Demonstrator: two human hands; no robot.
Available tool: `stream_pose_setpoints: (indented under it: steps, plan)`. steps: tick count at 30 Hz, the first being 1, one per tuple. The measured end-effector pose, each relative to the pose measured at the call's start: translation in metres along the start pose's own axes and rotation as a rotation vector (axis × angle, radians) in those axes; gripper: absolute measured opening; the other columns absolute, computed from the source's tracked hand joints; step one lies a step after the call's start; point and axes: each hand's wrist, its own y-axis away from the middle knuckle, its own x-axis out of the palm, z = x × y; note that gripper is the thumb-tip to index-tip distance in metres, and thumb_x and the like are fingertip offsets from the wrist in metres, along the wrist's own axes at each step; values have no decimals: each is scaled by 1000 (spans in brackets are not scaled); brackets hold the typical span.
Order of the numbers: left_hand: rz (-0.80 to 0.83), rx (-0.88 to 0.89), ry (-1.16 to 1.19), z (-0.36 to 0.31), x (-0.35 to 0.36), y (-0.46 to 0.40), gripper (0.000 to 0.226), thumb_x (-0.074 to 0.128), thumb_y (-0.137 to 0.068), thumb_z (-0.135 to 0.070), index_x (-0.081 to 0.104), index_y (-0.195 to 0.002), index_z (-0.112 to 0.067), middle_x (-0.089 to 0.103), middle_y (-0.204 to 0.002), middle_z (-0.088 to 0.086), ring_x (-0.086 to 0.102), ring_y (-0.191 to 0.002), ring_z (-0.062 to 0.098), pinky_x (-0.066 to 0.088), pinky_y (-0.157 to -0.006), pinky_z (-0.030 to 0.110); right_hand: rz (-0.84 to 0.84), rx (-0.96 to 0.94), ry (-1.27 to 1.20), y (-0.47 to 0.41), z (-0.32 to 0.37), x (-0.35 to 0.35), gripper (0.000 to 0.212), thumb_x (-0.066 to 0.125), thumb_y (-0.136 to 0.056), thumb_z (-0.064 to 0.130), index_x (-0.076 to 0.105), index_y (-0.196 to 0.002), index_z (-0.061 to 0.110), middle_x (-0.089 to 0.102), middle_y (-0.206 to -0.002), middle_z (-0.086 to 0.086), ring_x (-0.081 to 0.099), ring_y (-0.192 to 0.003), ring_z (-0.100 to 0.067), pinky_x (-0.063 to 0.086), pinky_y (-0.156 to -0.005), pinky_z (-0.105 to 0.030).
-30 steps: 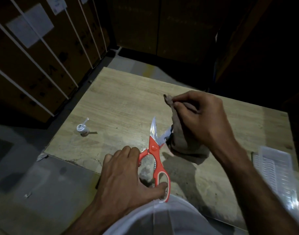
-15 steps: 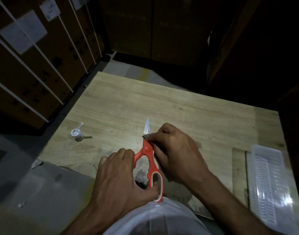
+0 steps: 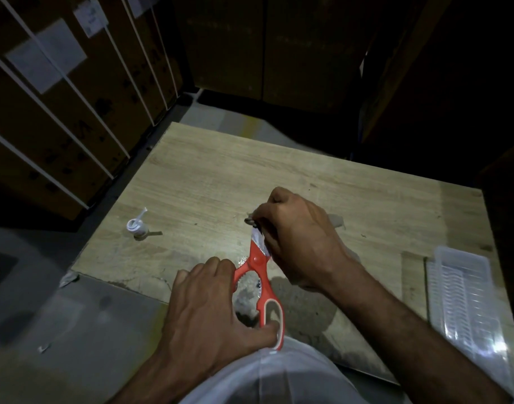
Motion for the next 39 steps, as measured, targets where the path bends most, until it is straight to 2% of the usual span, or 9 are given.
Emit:
stream_pose_setpoints:
  steps: [9,12,15,18,22,27,30,35,39]
  plan:
    - [29,26,16,-2,-2,2,64,69,-60,-84,40,-79,-30,36,-74,-15,38,-68,14,32,-72,37,-45,115,61,-29,-24,1,17,65,-94,20,77,-105,22,66,-103,-4,66,-90,-27,54,-75,-38]
    - [31,26,11,-4,-4,3,60,67,-63,-83,42,-80,-31,37,-74,-16,40,-67,13,37,-74,39,-137,209,67,-32,-33,-7,19,63,-93,25,76,-107,25,67,-105,-3,65,-97,-28,51,-77,-36]
    - [33,10,15,-2,-6,2,61,67,-61,-83,42,-81,-31,39,-74,-16,43,-67,14,38,-72,39,-258,241,-77,-6,-27,-27,21,64,-93,29,78,-109,29,69,-98,4,66,-91,-18,50,-73,-34]
    - [3,-4,41,-5,-7,2,58,70,-61,-77,41,-83,-32,40,-75,-16,44,-70,15,38,-73,39,-164,177,-262,36,-3,-30,21,68,-93,28,79,-110,33,71,-94,11,65,-87,-8,54,-76,-35]
    - [8,-11,39,-5,-6,2,60,71,-55,-75,41,-82,-30,38,-75,-15,44,-72,17,34,-73,39,-68,159,-288,49,12,8,25,66,-95,36,76,-117,39,64,-92,13,63,-85,-7,55,-71,-38]
    - [-12,-15,26,-5,-4,4,59,69,-61,-76,41,-80,-28,38,-73,-13,41,-70,19,32,-74,39,-27,99,-191,34,8,10,23,62,-98,34,76,-116,35,61,-97,8,64,-85,-14,41,-64,-29]
    - [-15,-10,23,-7,-4,4,57,68,-64,-77,42,-80,-29,37,-74,-13,41,-70,18,30,-75,38,-36,94,-120,23,10,10,24,57,-103,34,77,-116,33,62,-99,5,65,-87,-17,36,-65,-28]
    - [-4,2,11,-5,-5,7,64,71,-58,-81,42,-80,-29,39,-73,-12,42,-70,18,34,-75,40,-93,144,-82,5,6,11,23,59,-100,28,77,-115,26,64,-103,3,63,-90,-18,49,-70,-33]
    - [23,1,-2,-3,-5,7,72,73,-51,-87,42,-78,-28,40,-74,-13,43,-69,17,35,-74,40,-102,211,-64,-10,-7,16,22,61,-96,25,78,-109,27,67,-105,3,64,-94,-18,42,-71,-29]
